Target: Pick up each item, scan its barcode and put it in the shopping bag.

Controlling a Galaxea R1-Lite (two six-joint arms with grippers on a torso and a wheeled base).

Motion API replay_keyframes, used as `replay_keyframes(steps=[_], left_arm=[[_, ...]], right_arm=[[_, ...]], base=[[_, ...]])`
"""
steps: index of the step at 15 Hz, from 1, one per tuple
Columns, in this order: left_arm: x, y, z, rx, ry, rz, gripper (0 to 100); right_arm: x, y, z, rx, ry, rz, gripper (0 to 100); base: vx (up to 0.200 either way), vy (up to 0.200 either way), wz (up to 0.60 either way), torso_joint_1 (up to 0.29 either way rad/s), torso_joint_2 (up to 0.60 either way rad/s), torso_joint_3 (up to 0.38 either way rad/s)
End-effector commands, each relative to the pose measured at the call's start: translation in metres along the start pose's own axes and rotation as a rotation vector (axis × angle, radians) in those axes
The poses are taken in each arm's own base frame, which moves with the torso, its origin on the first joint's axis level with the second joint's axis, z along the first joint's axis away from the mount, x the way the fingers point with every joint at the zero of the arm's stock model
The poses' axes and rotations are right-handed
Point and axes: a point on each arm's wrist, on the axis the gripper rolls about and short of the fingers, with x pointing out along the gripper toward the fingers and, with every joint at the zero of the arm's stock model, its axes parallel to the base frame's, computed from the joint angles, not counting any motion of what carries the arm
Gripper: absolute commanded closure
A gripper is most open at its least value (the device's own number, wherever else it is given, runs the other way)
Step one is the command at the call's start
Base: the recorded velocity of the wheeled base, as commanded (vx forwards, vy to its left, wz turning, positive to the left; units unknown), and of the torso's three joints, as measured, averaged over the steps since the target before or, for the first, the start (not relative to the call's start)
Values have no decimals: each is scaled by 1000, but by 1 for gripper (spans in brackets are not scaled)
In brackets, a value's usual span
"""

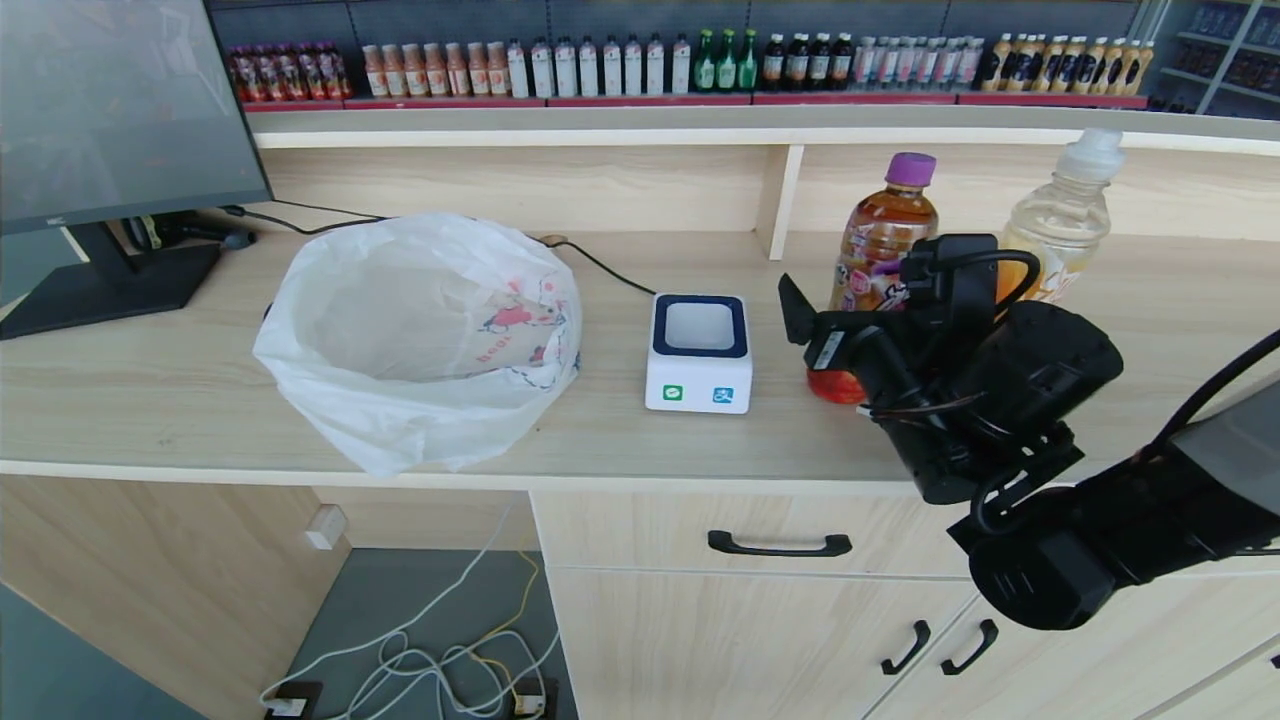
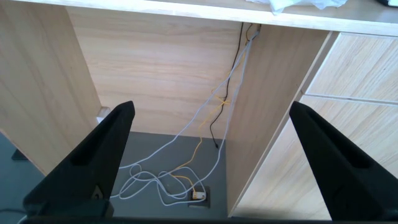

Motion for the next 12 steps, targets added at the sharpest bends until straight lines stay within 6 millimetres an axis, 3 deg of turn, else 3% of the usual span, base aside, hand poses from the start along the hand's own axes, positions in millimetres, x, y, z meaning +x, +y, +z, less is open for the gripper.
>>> replay_keyframes(steps=[1, 9, 10, 12], left_arm=[[0, 0, 0, 0, -1, 0, 0], [0, 0, 0, 0, -1, 0, 0], [0, 0, 0, 0, -1, 0, 0], [0, 0, 0, 0, 0, 0, 0]], right_arm=[[1, 0, -4, -4, 6, -2, 0], [9, 2, 1, 8, -26, -9, 0], [9, 2, 2, 9, -28, -9, 100], [8, 1, 2, 9, -25, -9, 100]], base=[[0, 0, 0, 0, 0, 0], [0, 0, 0, 0, 0, 0], [0, 0, 0, 0, 0, 0], [0, 0, 0, 0, 0, 0]])
